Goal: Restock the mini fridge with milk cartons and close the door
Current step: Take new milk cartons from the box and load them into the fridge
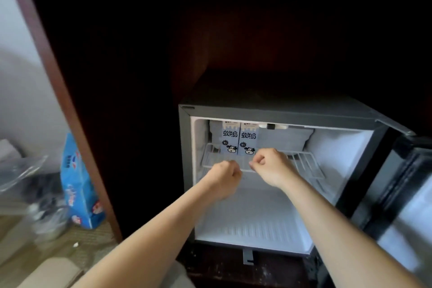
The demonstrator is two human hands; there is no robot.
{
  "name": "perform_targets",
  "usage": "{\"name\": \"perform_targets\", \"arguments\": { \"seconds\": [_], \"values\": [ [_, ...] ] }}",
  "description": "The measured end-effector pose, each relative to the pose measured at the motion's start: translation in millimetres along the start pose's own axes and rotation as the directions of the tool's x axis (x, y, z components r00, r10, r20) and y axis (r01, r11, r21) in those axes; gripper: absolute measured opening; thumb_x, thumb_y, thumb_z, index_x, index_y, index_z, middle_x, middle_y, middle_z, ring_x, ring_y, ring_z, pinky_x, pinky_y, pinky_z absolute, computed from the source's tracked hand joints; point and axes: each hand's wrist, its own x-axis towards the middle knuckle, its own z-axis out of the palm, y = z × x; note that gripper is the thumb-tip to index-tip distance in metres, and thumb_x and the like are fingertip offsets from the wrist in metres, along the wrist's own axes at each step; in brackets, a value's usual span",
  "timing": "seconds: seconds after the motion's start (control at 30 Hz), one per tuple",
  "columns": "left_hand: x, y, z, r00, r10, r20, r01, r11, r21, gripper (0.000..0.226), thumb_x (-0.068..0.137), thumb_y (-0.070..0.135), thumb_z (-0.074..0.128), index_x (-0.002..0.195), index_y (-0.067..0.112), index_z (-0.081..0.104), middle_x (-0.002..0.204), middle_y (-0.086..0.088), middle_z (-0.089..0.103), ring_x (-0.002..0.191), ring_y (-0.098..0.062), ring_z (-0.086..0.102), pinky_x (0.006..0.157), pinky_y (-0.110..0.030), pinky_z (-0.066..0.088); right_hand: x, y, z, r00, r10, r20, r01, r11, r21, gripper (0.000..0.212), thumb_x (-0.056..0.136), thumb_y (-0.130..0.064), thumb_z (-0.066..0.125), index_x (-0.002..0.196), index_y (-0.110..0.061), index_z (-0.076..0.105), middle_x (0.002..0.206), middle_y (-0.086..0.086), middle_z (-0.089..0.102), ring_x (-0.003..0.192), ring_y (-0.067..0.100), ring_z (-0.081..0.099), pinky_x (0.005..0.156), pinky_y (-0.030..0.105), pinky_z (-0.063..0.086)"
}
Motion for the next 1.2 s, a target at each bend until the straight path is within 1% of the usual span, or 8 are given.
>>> {"name": "perform_targets", "arguments": {
  "seconds": [0.13,0.27,0.5,0.6,0.73,0.93,1.03,1.2],
  "values": [
    [-38.6,-6.8,-25.7,0.993,0.032,0.117,-0.048,0.99,0.133,0.031,0.098,0.02,0.035,0.112,0.004,0.058,0.111,-0.014,0.063,0.103,-0.03,0.061,0.076,-0.031,0.045,-39.4,-31.0,-13.4,0.982,-0.133,0.137,0.147,0.984,-0.096,0.014,0.087,-0.035,0.058,0.08,-0.023,0.061,0.087,-0.003,0.065,0.089,0.024,0.062,0.081,0.034,0.049],
    [-80.9,-26.5,-65.8,0.969,0.001,0.248,-0.062,0.969,0.238,0.033,0.098,0.032,0.039,0.121,0.015,0.057,0.122,-0.005,0.06,0.11,-0.021,0.057,0.095,-0.031,0.045,-76.9,-61.4,-17.4,0.941,-0.252,0.227,0.289,0.945,-0.15,0.01,0.089,-0.034,0.055,0.085,-0.026,0.059,0.088,-0.005,0.065,0.087,0.02,0.061,0.084,0.037,0.051],
    [-159.9,-74.7,-114.1,0.953,-0.107,0.282,0.029,0.964,0.266,0.038,0.098,0.038,0.038,0.13,0.02,0.05,0.13,0.003,0.056,0.117,-0.015,0.053,0.101,-0.027,0.038,-125.8,-114.2,6.9,0.828,-0.388,0.405,0.477,0.867,-0.143,0.013,0.09,-0.036,0.056,0.1,-0.027,0.059,0.091,-0.009,0.061,0.088,0.015,0.059,0.081,0.037,0.05],
    [-192.9,-105.7,-119.0,0.937,-0.191,0.291,0.1,0.949,0.3,0.039,0.097,0.039,0.038,0.13,0.022,0.049,0.131,0.003,0.056,0.117,-0.015,0.053,0.104,-0.032,0.039,-145.1,-140.0,37.1,0.747,-0.418,0.517,0.549,0.826,-0.125,0.022,0.091,-0.035,0.056,0.11,-0.025,0.057,0.096,-0.005,0.061,0.088,0.017,0.058,0.078,0.034,0.048],
    [-233.7,-148.8,-111.9,0.912,-0.308,0.27,0.221,0.925,0.308,0.038,0.098,0.036,0.039,0.131,0.019,0.046,0.131,0.001,0.055,0.119,-0.018,0.051,0.101,-0.03,0.037,-172.0,-166.9,93.2,0.669,-0.412,0.619,0.607,0.783,-0.135,0.028,0.091,-0.036,0.055,0.117,-0.024,0.055,0.108,0.0,0.061,0.1,0.024,0.058,0.089,0.042,0.049],
    [-292.0,-219.3,-92.6,0.849,-0.464,0.251,0.404,0.878,0.256,0.042,0.098,0.039,0.037,0.134,0.019,0.045,0.136,0.0,0.05,0.117,-0.017,0.05,0.099,-0.031,0.038,-212.2,-189.6,171.5,0.579,-0.397,0.712,0.654,0.748,-0.114,0.026,0.092,-0.033,0.053,0.117,-0.025,0.057,0.12,0.001,0.059,0.11,0.023,0.055,0.094,0.038,0.047],
    [-317.6,-252.0,-75.6,0.803,-0.541,0.253,0.482,0.837,0.259,0.042,0.098,0.039,0.037,0.133,0.019,0.046,0.134,0.0,0.053,0.117,-0.017,0.052,0.098,-0.029,0.04,-226.4,-193.7,210.1,0.496,-0.373,0.784,0.681,0.727,-0.085,0.028,0.093,-0.033,0.051,0.12,-0.026,0.053,0.125,0.001,0.055,0.117,0.023,0.05,0.094,0.038,0.044],
    [-356.6,-302.0,-36.3,0.716,-0.665,0.213,0.624,0.746,0.232,0.045,0.099,0.039,0.037,0.136,0.015,0.043,0.138,-0.004,0.049,0.123,-0.02,0.049,0.101,-0.03,0.04,-243.0,-191.5,253.7,0.335,-0.392,0.857,0.712,0.701,0.043,0.029,0.096,-0.025,0.046,0.125,-0.021,0.05,0.123,0.004,0.056,0.108,0.022,0.053,0.088,0.036,0.046]
  ]
}}
